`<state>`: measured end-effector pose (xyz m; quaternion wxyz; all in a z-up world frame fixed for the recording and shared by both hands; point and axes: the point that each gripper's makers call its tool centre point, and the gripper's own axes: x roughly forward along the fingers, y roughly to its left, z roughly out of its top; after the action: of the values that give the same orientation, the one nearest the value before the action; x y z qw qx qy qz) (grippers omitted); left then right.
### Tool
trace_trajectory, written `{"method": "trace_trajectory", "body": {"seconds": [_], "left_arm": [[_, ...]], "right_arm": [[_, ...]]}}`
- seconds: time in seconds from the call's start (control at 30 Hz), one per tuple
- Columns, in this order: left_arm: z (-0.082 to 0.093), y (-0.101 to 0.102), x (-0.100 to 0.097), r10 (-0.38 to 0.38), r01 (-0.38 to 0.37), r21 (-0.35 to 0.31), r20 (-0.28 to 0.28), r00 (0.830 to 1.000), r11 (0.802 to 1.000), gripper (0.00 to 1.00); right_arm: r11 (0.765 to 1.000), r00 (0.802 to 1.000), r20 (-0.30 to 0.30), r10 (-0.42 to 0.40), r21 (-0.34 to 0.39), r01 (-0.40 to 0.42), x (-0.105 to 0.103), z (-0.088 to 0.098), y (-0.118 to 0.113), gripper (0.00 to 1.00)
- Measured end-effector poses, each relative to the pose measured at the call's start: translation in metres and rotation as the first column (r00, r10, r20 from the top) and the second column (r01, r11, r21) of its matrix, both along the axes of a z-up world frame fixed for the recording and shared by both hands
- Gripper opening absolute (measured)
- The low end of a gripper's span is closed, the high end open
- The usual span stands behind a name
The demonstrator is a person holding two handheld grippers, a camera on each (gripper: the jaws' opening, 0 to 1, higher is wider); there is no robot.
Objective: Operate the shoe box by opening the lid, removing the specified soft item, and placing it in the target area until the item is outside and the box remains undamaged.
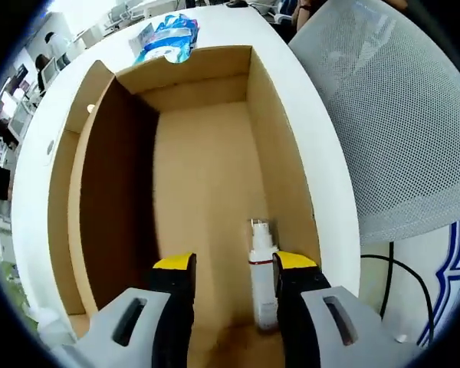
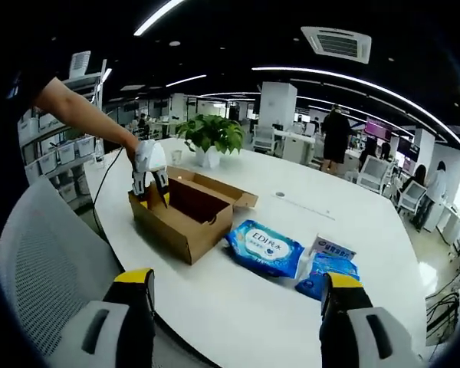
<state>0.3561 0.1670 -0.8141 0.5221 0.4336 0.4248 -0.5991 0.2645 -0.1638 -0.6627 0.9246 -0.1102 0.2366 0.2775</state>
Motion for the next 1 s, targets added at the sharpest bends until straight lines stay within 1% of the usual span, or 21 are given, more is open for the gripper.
{"method": "trace_trajectory", "body": {"seconds": [0.2,0.27,0.47,0.6,0.63,0.67,0.7,0.73,1.0], "left_arm": [[-0.0060,0.0015,-0.0002,-0.021,0.022,0.015,-0.019,1.000,1.000,0.41],[-0.0065,0.0010,-0.0007,-0.018,0.019,0.015,-0.036,0.999,1.000,0.42],[-0.0072,0.0001,-0.0004,-0.035,0.036,0.018,-0.055,0.998,0.999,0.45],[-0.0070,-0.0005,0.0021,-0.039,0.040,0.021,-0.057,0.998,0.999,0.47],[-0.0070,-0.0006,0.0013,-0.039,0.041,0.021,-0.061,0.997,0.999,0.46],[-0.0069,-0.0012,-0.0009,-0.043,0.045,0.019,-0.070,0.997,0.999,0.43],[-0.0065,-0.0036,-0.0064,-0.052,0.053,0.007,-0.094,0.994,0.999,0.40],[-0.0064,-0.0038,-0.0075,-0.053,0.054,0.006,-0.099,0.994,0.999,0.38],[-0.0079,-0.0063,-0.0033,-0.059,0.059,-0.003,-0.090,0.994,0.998,0.42]], "right_arm": [[1.000,1.000,0.000,-0.016,0.000,0.016,-0.0004,0.0001,-0.0038,0.90],[1.000,1.000,-0.003,-0.020,-0.002,0.020,-0.0013,-0.0007,-0.0049,0.90],[0.999,0.999,-0.009,-0.032,-0.001,0.032,-0.0028,-0.0022,-0.0083,0.90],[0.999,0.999,-0.009,-0.035,-0.001,0.035,-0.0023,-0.0016,-0.0091,0.90],[0.999,0.999,-0.010,-0.035,-0.001,0.035,-0.0022,-0.0016,-0.0092,0.90],[0.999,0.999,-0.009,-0.036,0.001,0.036,-0.0019,-0.0013,-0.0093,0.90],[0.999,0.999,-0.010,-0.037,0.001,0.037,-0.0016,-0.0013,-0.0097,0.90],[0.999,0.999,-0.010,-0.037,0.001,0.037,-0.0013,-0.0015,-0.0101,0.90],[0.999,0.999,-0.011,-0.039,0.001,0.039,0.0004,-0.0020,-0.0109,0.90]]}}
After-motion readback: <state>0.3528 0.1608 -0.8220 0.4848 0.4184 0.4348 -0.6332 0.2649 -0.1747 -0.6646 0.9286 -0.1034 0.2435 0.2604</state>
